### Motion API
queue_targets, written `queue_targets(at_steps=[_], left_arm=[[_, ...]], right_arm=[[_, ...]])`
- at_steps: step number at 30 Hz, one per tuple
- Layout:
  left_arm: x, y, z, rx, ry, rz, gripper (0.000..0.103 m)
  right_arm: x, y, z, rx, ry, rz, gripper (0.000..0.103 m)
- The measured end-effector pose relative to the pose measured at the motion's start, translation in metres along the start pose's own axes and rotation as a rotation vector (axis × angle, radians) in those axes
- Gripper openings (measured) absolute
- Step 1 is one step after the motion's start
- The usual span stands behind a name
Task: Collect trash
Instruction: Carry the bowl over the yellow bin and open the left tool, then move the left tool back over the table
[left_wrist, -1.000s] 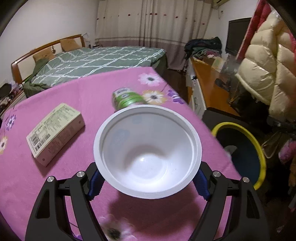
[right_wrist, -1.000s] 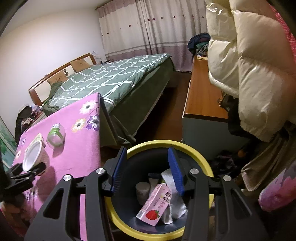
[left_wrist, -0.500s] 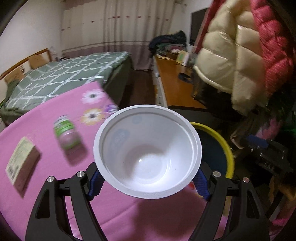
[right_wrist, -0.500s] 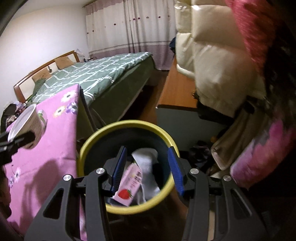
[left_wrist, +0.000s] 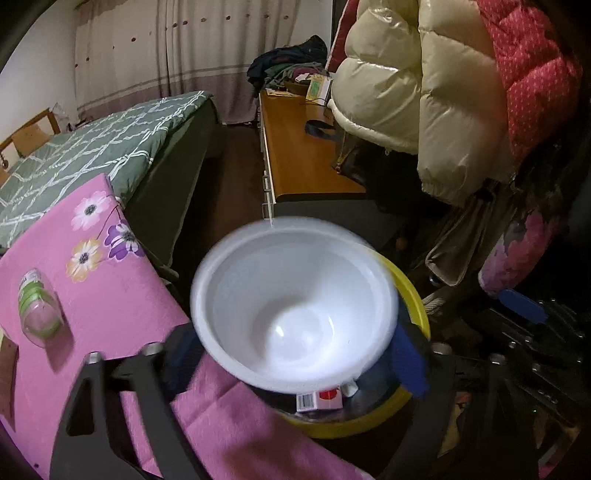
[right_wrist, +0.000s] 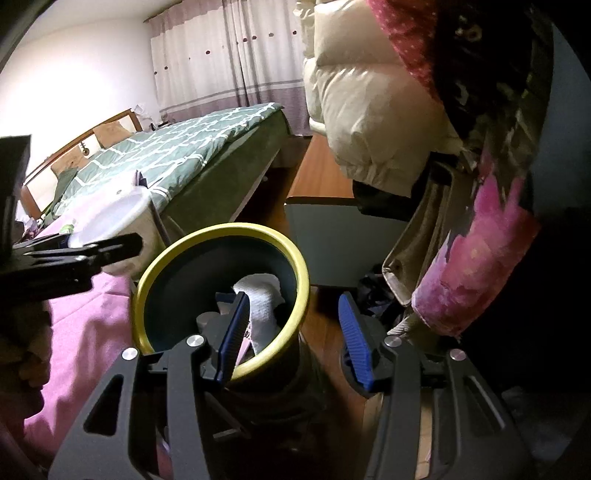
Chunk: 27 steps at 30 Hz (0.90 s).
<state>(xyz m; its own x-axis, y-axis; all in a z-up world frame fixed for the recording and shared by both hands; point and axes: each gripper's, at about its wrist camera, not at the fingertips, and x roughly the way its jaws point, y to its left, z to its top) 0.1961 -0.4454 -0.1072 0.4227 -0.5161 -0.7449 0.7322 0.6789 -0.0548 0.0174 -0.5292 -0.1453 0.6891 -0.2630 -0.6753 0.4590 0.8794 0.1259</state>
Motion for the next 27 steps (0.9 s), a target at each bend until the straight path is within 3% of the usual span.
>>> queue_targets(at_steps=[5,10,20,27], left_arm=[[-0.019,0.020,-0.009,-0.044,-0.025,0.003,0.091],[-0.064,0.068,-0.030,-0.133,-0.083,0.028,0.091],[-0.161,0.206,-0.105,-0.324,-0.217,0.305,0.093],[-0.197,0.295,-0.160,-0.465,-0.254,0.452,0.093]], right_arm=[[0.002,0.006,0.003,-0.005,-0.002,0.020,0.049],[0.006,0.021,0.005,-0.033,0.006,0.048,0.049],[0.023,0.102,0.022,-0.135,0.022,0.169,0.050],[0.034,0.196,0.035,-0.240,0.023,0.296,0.051]])
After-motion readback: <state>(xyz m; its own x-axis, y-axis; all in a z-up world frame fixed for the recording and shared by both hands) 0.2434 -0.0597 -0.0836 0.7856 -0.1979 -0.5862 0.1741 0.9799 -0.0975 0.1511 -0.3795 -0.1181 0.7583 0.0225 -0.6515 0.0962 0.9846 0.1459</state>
